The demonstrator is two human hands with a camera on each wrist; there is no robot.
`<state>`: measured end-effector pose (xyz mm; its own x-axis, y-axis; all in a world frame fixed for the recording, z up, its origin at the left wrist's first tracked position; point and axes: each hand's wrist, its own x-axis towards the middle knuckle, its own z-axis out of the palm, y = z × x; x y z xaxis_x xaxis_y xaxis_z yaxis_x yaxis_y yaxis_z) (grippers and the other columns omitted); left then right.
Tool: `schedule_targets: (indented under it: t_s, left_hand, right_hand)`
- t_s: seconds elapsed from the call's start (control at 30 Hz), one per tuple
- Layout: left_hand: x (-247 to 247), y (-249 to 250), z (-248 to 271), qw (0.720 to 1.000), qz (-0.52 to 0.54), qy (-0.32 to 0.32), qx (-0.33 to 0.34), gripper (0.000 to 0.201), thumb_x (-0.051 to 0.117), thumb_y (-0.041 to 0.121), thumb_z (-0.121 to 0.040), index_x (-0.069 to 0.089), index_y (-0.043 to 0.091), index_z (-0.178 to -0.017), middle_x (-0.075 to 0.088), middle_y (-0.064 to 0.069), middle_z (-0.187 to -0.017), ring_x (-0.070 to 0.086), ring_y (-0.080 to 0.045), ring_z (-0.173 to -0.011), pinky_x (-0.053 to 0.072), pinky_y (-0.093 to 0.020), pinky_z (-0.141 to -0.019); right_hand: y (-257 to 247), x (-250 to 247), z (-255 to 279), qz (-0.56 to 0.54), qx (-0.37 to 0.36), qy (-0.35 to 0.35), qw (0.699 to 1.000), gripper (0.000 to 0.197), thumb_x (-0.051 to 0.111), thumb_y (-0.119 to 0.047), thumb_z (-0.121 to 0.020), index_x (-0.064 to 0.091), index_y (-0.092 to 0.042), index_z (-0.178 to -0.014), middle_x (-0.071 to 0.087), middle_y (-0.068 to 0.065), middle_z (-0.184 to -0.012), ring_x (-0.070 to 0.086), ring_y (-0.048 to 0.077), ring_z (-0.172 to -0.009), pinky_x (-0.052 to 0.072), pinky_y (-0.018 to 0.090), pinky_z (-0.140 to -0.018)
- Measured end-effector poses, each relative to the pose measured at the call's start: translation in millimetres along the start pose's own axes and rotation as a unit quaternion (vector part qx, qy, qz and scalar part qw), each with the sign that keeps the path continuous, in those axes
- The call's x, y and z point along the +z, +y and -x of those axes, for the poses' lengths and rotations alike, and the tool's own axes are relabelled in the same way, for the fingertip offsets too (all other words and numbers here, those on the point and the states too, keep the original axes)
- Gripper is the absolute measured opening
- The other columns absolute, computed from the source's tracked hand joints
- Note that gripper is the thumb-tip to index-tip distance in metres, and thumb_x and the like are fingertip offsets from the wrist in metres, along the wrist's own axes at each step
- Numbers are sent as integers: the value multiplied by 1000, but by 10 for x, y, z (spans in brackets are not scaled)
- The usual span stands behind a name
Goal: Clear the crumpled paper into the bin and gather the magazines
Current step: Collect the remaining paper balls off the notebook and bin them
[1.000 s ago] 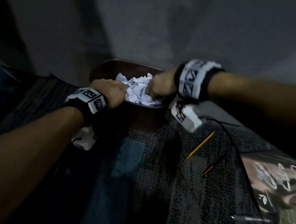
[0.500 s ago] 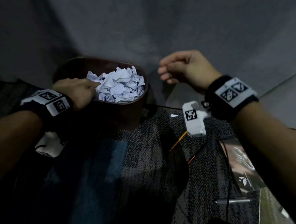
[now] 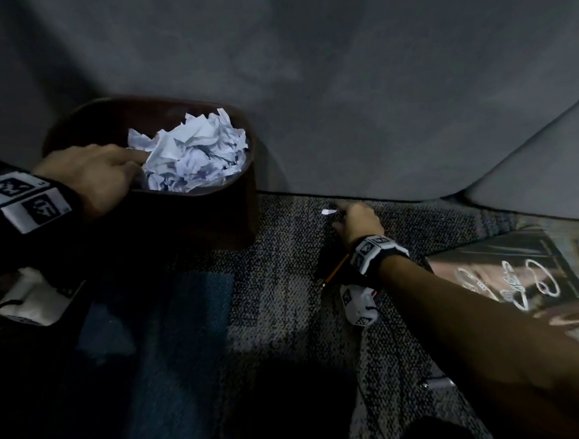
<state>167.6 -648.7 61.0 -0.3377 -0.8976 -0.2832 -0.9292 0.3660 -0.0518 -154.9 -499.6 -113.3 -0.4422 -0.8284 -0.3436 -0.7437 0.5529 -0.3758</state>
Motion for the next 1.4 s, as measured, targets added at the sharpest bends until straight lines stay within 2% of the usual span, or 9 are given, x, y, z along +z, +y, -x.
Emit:
schedule_targets:
  t_s: [0.3, 0.63, 0.77, 0.87, 0.97, 1.13, 1.23, 1.33, 1.4]
  left_hand:
    - [-58, 41, 49, 1000, -23, -16, -12, 43, 27, 33, -98, 47, 45, -133, 46, 3, -146, 49, -33, -125, 41, -39, -98]
    - [-105, 90, 95, 999, -21, -24, 4, 42, 28, 34, -96, 48, 48, -129, 52, -3, -141, 53, -34, -120, 40, -39, -96]
    - [-120, 81, 102, 1000, 0, -26, 2, 41, 31, 29, -98, 47, 51, -129, 49, 0, -144, 50, -33, -124, 37, -38, -99]
    - [-105, 75, 106, 1000, 10, -20, 4, 44, 30, 29, -98, 42, 54, -133, 43, 4, -148, 46, -31, -128, 35, -37, -101]
    - [-118, 100, 103, 1000, 9, -22, 2, 45, 31, 28, -98, 42, 54, -132, 44, 2, -147, 46, -31, -129, 35, -37, -102]
    - [-117, 84, 97, 1000, 4, -22, 16, 41, 31, 28, -97, 48, 49, -129, 49, 0, -144, 50, -31, -125, 37, -37, -99]
    - [-119, 74, 96, 1000, -1, -29, 4, 40, 31, 29, -97, 49, 48, -128, 51, -2, -142, 51, -31, -123, 38, -37, -97]
    - [-123, 126, 90, 1000, -3, -12, 17, 41, 30, 29, -97, 50, 49, -127, 51, -1, -141, 51, -32, -123, 39, -37, -97]
    - [-102, 56, 83, 999, -7, -19, 27, 41, 29, 32, -97, 52, 46, -127, 53, 1, -140, 53, -30, -121, 39, -36, -96]
  right_hand:
    - [-99, 131, -219, -2, 20, 39, 999, 30, 55, -30, -96, 64, -1, -98, 65, 23, -97, 61, 40, -91, 50, 40, -74]
    - [-130, 17, -145, -41, 53, -36, 997, 34, 54, -30, -95, 65, -1, -107, 64, 27, -113, 58, 41, -109, 47, 39, -90]
    - [-433, -291, 121, -169, -77, 103, 977, 9, 57, -13, -90, 65, -10, -87, 69, 10, -88, 66, 27, -89, 50, 32, -81]
    - [-1147, -798, 433, -247, -293, 244, 891, 11, 59, -17, -92, 65, -10, -86, 65, 0, -84, 59, 11, -79, 46, 25, -76]
    - [-1942, -1120, 549, -235, -396, 204, 864, 6, 65, -18, -83, 66, -14, -79, 65, -3, -79, 58, 11, -75, 42, 23, -73]
    - [-2294, -1021, 425, 44, -342, 72, 936, 22, 62, -16, -82, 69, -32, -96, 71, -11, -102, 63, 18, -104, 40, 39, -97]
    - [-2048, -1137, 499, -112, -356, 145, 916, 37, 56, -4, -75, 75, -31, -92, 74, -13, -94, 67, 10, -97, 48, 33, -92]
    - [-1642, -1244, 613, -223, -349, 167, 895, 32, 54, 2, -75, 76, -21, -80, 68, -17, -73, 61, -8, -73, 45, 10, -76]
    - [-1286, -1243, 730, -222, -340, 164, 899, 29, 55, 4, -76, 72, -19, -76, 65, -15, -73, 59, -7, -70, 43, 12, -72]
